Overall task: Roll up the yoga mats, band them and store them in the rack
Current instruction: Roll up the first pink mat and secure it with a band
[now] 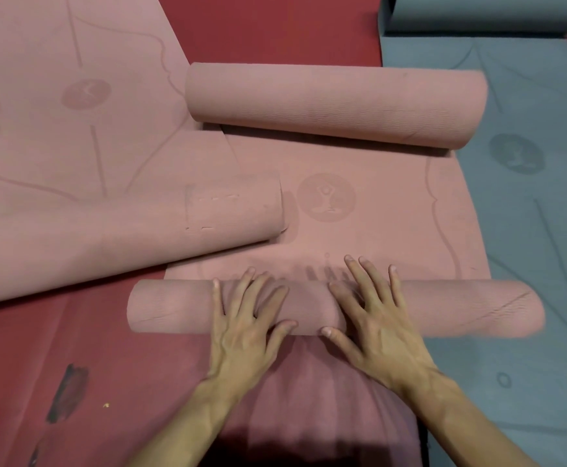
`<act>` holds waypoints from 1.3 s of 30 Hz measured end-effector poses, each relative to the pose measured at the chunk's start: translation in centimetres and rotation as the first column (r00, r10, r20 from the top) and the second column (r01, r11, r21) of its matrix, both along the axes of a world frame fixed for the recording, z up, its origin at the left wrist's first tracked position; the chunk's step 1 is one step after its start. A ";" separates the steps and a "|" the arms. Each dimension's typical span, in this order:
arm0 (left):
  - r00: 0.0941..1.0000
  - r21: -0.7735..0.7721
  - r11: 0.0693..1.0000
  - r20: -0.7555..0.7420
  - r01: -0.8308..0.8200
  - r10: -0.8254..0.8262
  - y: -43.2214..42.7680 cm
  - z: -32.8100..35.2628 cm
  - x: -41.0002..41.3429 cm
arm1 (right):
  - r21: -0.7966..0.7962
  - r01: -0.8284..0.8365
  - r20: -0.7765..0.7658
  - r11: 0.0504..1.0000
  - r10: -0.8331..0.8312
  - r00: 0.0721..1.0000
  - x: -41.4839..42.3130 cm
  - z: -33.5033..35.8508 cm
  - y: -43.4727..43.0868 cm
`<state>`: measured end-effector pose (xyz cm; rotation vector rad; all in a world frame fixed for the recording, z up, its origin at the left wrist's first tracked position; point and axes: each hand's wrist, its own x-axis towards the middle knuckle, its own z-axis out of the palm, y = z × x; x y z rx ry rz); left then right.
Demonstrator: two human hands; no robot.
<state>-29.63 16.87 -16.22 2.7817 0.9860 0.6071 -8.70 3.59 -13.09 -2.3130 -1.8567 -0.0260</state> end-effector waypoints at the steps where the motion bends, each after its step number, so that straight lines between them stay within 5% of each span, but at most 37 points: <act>1: 1.000 -0.004 1.000 0.010 -0.014 0.014 0.1 0.1 0.2 | 0.013 0.019 -0.014 1.000 -0.019 1.000 -0.1 0.1 0.1; 11: 0.986 0.000 0.986 -0.023 -0.168 0.168 1.1 1.6 2.6 | 0.055 0.221 -0.042 0.974 -0.219 0.975 -0.9 0.2 2.3; 28: 0.983 -0.096 0.979 0.011 -0.181 0.183 2.1 1.8 3.6 | 0.024 0.262 -0.021 0.965 -0.262 0.965 -0.3 0.6 3.8; 34: 0.992 -0.084 0.988 -0.005 -0.127 0.127 1.9 1.0 2.4 | 0.025 0.250 -0.019 0.968 -0.250 0.968 -0.8 0.9 3.8; 39: 0.991 -0.090 0.987 -0.012 -0.136 0.135 2.5 1.3 3.0 | -0.029 0.082 0.011 0.996 -0.081 0.997 -0.4 0.9 4.3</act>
